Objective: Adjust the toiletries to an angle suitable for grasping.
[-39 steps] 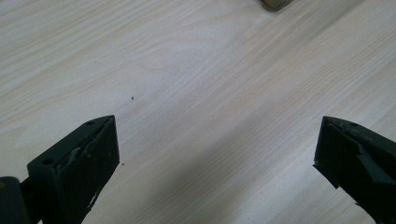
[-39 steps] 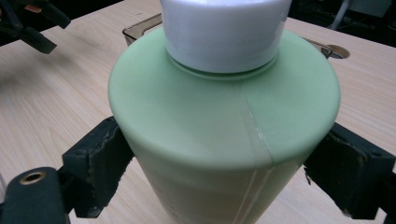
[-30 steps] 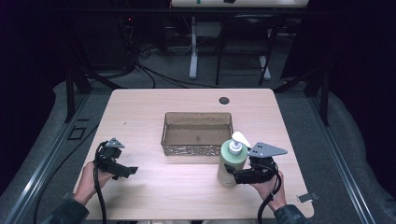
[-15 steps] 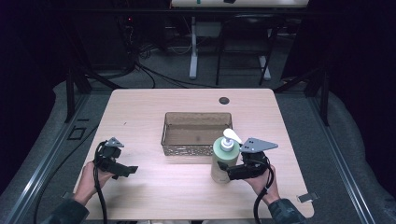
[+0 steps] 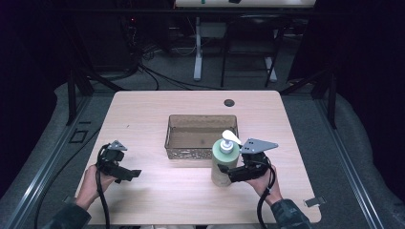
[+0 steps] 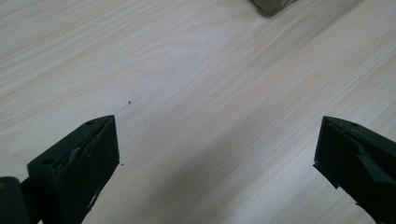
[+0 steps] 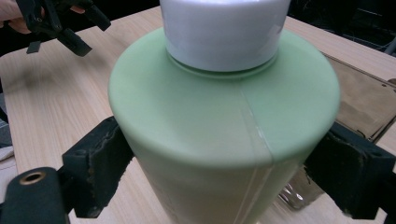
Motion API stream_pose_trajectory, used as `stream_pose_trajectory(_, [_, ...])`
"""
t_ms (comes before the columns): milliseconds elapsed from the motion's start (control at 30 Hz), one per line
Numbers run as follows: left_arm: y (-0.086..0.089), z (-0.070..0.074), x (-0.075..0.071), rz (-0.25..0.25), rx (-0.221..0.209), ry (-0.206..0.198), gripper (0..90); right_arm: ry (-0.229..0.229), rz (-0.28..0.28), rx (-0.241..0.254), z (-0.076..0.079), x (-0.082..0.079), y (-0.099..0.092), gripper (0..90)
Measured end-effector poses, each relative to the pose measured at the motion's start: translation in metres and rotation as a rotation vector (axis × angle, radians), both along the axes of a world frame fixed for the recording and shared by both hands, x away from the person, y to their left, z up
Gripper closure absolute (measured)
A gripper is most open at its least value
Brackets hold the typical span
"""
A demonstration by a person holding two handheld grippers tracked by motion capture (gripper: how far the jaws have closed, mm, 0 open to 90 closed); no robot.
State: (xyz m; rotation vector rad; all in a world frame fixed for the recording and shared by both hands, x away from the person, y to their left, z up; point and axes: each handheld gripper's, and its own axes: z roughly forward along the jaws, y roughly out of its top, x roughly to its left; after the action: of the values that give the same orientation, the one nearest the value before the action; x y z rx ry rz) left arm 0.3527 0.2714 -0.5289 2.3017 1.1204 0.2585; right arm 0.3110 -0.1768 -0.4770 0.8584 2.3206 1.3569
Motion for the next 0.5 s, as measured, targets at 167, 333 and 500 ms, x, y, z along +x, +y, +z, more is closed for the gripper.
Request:
stream_pose_trajectory(167, [-0.001,0.000,0.000,-0.004,0.001,-0.004,0.1,-0.009,0.021,0.004,-0.001,0.005,0.008,11.7])
stream_pose_trajectory(333, [-0.002,0.002,-0.002,-0.015,0.003,-0.013,0.1,-0.016,0.042,0.006,-0.001,0.012,0.019,11.7])
stream_pose_trajectory(500, [-0.001,0.002,-0.002,-0.016,-0.002,-0.017,0.1,-0.017,0.048,0.016,-0.003,0.015,0.024,11.7])
